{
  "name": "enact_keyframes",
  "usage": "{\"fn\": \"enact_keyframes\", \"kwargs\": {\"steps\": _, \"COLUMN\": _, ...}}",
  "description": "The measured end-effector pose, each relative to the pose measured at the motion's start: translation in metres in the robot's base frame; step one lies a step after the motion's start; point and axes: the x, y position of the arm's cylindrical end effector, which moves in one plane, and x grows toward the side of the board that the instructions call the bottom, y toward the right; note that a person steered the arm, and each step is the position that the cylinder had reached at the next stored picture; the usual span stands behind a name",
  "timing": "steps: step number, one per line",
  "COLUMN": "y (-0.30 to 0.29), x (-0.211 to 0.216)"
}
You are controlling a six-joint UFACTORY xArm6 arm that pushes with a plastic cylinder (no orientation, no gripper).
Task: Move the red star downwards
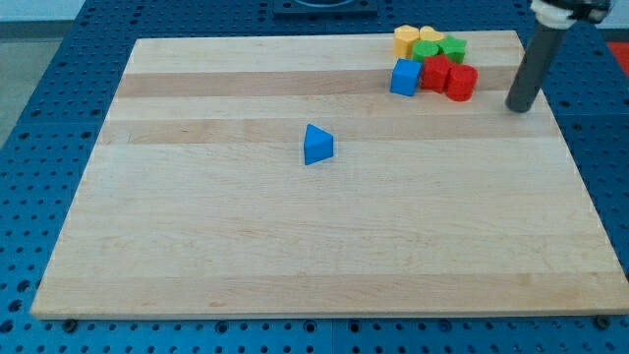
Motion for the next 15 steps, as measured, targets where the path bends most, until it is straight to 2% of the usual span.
{"fn": "enact_keyframes", "kwargs": {"steps": 1, "y": 0.003, "x": -0.042}}
{"fn": "enact_keyframes", "kwargs": {"steps": 3, "y": -0.002, "x": -0.059}}
{"fn": "enact_keyframes", "kwargs": {"steps": 4, "y": -0.041, "x": -0.069}}
{"fn": "enact_keyframes", "kwargs": {"steps": 5, "y": -0.068, "x": -0.069}}
{"fn": "enact_keyframes", "kwargs": {"steps": 12, "y": -0.111, "x": -0.070}}
{"fn": "enact_keyframes", "kwargs": {"steps": 15, "y": -0.129, "x": -0.030}}
